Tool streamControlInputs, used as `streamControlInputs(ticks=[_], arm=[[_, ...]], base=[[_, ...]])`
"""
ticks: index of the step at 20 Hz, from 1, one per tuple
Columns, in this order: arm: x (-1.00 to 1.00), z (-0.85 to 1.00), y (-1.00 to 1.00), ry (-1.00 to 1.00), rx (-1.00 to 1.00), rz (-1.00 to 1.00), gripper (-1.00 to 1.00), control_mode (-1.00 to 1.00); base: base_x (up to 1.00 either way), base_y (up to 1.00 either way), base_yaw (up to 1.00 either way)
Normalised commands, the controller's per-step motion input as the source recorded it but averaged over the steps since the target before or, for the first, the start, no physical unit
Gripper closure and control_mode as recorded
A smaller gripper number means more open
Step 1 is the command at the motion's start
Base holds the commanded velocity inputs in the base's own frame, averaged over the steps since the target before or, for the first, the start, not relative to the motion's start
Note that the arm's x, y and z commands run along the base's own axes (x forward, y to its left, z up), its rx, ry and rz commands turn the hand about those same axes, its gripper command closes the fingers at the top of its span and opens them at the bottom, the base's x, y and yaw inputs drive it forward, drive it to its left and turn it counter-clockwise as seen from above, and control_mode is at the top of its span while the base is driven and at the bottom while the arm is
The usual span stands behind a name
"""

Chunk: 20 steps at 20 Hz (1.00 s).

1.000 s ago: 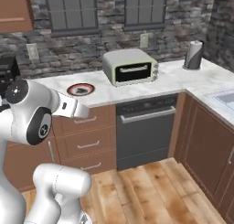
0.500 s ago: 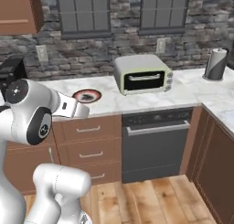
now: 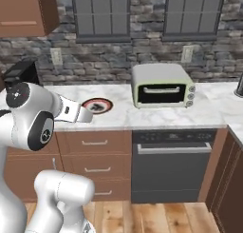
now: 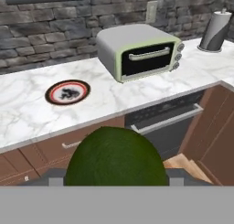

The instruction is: Pick lime from the fridge and place it on the plate on the counter.

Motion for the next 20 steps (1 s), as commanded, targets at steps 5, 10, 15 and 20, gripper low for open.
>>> streamControlInputs(ticks=[5,10,15,20], arm=[[0.0,0.0,0.0,0.0,0.0,0.0,1.0,1.0],[0.0,0.0,0.0,0.0,0.0,0.0,1.0,1.0],[0.0,0.0,0.0,0.0,0.0,0.0,1.0,1.0],[0.0,0.0,0.0,0.0,0.0,0.0,1.0,1.0]], base=[[0.4,-0.42,0.32],[0.4,-0.43,0.31],[0.43,-0.45,0.3],[0.37,-0.46,0.26]])
